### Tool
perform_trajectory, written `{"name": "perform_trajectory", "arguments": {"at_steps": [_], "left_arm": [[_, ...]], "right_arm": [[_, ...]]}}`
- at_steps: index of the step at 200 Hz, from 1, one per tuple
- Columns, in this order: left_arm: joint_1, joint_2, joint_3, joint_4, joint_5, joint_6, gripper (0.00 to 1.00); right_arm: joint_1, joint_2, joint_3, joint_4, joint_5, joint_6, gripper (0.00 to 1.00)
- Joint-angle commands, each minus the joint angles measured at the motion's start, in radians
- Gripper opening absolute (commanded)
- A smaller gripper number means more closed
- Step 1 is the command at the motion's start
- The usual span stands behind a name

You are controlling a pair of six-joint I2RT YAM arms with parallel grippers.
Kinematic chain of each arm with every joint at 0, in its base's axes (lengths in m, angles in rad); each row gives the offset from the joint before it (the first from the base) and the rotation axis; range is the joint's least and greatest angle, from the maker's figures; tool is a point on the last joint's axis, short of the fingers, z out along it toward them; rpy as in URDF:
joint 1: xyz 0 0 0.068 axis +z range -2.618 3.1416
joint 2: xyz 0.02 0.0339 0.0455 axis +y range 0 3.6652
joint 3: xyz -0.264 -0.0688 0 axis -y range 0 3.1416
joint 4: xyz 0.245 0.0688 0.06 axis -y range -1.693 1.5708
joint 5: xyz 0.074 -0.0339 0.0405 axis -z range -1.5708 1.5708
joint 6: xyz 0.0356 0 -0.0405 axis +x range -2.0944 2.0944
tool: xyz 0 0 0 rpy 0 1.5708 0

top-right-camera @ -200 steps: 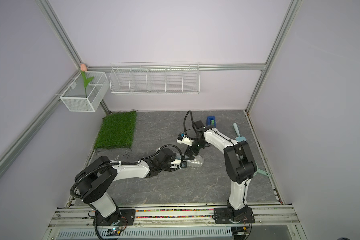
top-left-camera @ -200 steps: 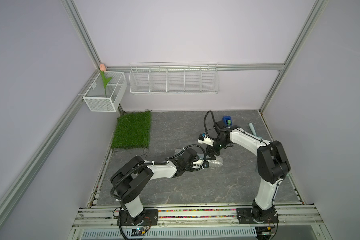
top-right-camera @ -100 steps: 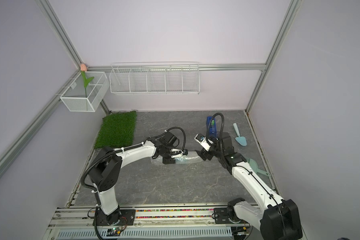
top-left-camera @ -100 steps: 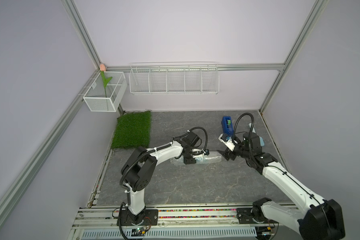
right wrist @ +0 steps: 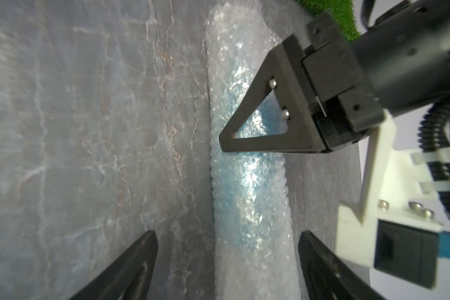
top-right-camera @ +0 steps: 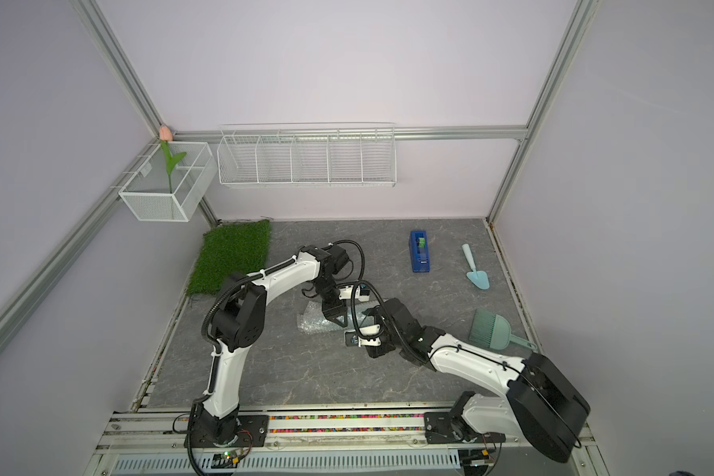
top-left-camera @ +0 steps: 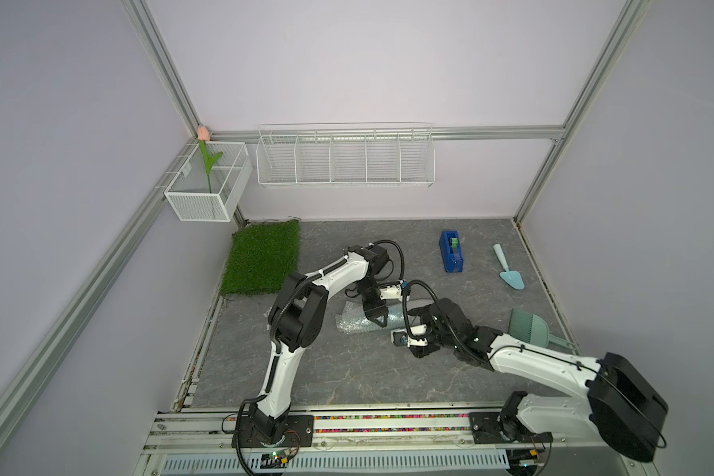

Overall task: Wrap wine bottles in bubble wrap
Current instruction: Wrap the wine bottle in bubble wrap.

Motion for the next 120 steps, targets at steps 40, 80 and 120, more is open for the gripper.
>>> {"name": "perform_trajectory", "arguments": {"at_steps": [40, 80, 120], "left_arm": [[-0.009, 0.089, 0.017, -0.171, 0.034, 0.040, 0.59], [0.015, 0.066, 0.003, -0.148, 0.019, 0.036, 0.66], [0.016, 0.014, -0.008, -0.097, -0.017, -0.008, 0.85]], "right_arm": [[-0.018, 0.274, 0.130, 0.135, 0.042, -0.148, 0.92], [-0.043, 0.329, 0.169, -0.028, -0.023, -0.123, 0.82], [-0.066, 0.396, 0.253, -0.218, -0.077, -0.098, 0.69]]}}
